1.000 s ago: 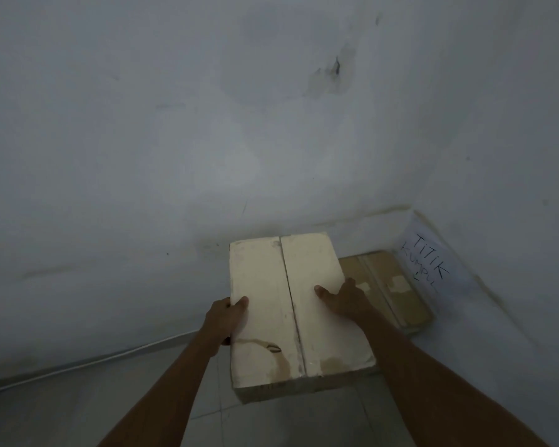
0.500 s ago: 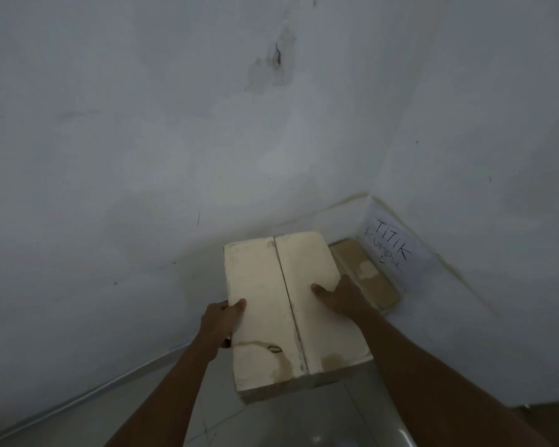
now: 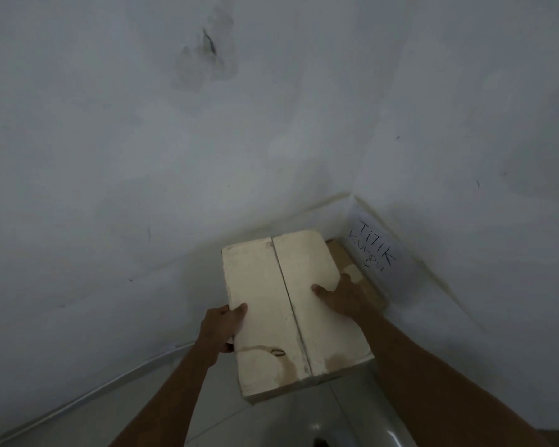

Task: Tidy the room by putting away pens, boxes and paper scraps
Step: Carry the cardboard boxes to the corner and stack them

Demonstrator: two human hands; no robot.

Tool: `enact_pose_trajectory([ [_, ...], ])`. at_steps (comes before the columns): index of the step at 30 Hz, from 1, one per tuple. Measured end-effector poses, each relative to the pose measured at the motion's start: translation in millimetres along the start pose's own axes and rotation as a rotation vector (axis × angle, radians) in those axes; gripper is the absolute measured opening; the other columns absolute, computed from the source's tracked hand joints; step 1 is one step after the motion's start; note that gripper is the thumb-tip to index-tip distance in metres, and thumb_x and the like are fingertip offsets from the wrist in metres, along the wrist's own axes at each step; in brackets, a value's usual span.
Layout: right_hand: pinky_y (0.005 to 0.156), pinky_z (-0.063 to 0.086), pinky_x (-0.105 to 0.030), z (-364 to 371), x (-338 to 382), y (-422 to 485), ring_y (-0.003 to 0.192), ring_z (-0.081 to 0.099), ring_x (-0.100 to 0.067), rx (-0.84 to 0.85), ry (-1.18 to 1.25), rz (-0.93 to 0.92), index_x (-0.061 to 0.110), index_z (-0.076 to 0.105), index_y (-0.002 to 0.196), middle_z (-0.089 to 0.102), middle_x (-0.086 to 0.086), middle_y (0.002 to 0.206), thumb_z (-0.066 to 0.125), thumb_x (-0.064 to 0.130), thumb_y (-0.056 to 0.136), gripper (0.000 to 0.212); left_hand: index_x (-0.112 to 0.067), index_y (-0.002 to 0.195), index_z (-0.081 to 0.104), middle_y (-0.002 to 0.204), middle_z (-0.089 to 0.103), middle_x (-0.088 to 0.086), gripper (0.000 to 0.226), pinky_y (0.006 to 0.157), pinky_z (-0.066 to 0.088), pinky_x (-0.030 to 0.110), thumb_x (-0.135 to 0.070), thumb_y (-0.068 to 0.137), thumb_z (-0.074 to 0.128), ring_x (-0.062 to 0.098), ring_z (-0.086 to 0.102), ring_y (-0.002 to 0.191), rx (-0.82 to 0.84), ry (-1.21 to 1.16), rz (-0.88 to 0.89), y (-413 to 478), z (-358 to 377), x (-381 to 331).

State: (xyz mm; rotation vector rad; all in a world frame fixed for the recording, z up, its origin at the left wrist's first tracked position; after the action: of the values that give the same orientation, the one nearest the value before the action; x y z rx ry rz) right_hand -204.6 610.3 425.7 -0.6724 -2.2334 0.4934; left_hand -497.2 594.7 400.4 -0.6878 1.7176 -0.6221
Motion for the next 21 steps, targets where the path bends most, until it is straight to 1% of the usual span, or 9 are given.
enact_pose_trajectory([
  [5, 0.108, 0.037, -0.045, -24, -22, 50, 0.134, 0.039, -0.037, 0.031, 0.002, -0.013, -0.001, 0.014, 0.148, 0.034, -0.021, 0.149, 0.060, 0.058, 0.083, 0.099, -0.009, 0.127, 0.058, 0.120, 0.062, 0.015, 0.058, 0.083, 0.055, 0.054, -0.044, 0.082, 0.070, 0.035, 0.060, 0.106, 0.016, -0.013, -0.037, 16, 50, -8],
  [7, 0.108, 0.036, -0.043, -33, -29, 67, 0.134, 0.039, -0.035, 0.043, 0.020, -0.011, 0.001, 0.014, 0.149, 0.034, -0.019, 0.149, 0.062, 0.058, 0.082, 0.100, -0.008, 0.128, 0.058, 0.121, 0.061, 0.015, 0.057, 0.083, 0.055, 0.055, -0.042, 0.083, 0.069, 0.035, 0.059, 0.108, 0.008, -0.011, -0.051, 24, 70, -13],
  [10, 0.108, 0.039, -0.044, -42, -39, 93, 0.131, 0.043, -0.031, 0.033, 0.085, -0.018, 0.006, 0.021, 0.148, 0.041, -0.014, 0.146, 0.067, 0.061, 0.075, 0.103, -0.009, 0.131, 0.056, 0.123, 0.059, 0.016, 0.056, 0.085, 0.054, 0.054, -0.041, 0.086, 0.066, 0.037, 0.057, 0.110, -0.008, -0.028, -0.048, 37, 92, -20],
  [12, 0.108, 0.039, -0.043, -45, -46, 110, 0.131, 0.043, -0.031, 0.034, 0.100, -0.010, 0.008, 0.021, 0.149, 0.042, -0.013, 0.146, 0.068, 0.059, 0.074, 0.102, -0.009, 0.132, 0.054, 0.125, 0.058, 0.017, 0.055, 0.086, 0.052, 0.056, -0.039, 0.087, 0.065, 0.038, 0.055, 0.111, -0.010, -0.045, -0.052, 45, 105, -23],
  [15, 0.104, 0.041, -0.040, -45, -51, 128, 0.129, 0.046, -0.032, 0.040, 0.065, 0.013, 0.006, 0.022, 0.148, 0.043, -0.014, 0.144, 0.067, 0.056, 0.078, 0.097, -0.008, 0.131, 0.054, 0.125, 0.058, 0.017, 0.053, 0.086, 0.052, 0.055, -0.037, 0.088, 0.065, 0.039, 0.055, 0.112, -0.015, -0.066, -0.080, 59, 120, -21],
  [19, 0.102, 0.040, -0.038, -41, -58, 154, 0.129, 0.045, -0.033, 0.034, 0.044, 0.010, 0.003, 0.021, 0.148, 0.043, -0.016, 0.144, 0.066, 0.053, 0.082, 0.094, -0.007, 0.126, 0.057, 0.120, 0.061, 0.018, 0.047, 0.086, 0.052, 0.057, -0.033, 0.088, 0.065, 0.038, 0.057, 0.107, -0.009, -0.100, -0.094, 80, 134, -18],
  [21, 0.102, 0.040, -0.037, -41, -61, 163, 0.130, 0.045, -0.033, 0.029, 0.035, 0.001, 0.002, 0.022, 0.147, 0.042, -0.016, 0.145, 0.065, 0.052, 0.082, 0.093, -0.006, 0.123, 0.058, 0.116, 0.060, 0.016, 0.043, 0.085, 0.052, 0.055, -0.031, 0.089, 0.065, 0.035, 0.057, 0.104, -0.009, -0.122, -0.101, 88, 142, -15],
])
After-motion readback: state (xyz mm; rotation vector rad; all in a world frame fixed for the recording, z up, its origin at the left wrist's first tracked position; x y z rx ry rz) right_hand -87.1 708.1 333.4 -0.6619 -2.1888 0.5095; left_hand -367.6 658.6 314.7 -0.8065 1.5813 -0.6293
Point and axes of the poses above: each hand's wrist, its own y-axis towards the middle knuckle, its own z-axis out of the palm, x = y × z, the point moved 8 cm from there along y, towards the middle knuckle
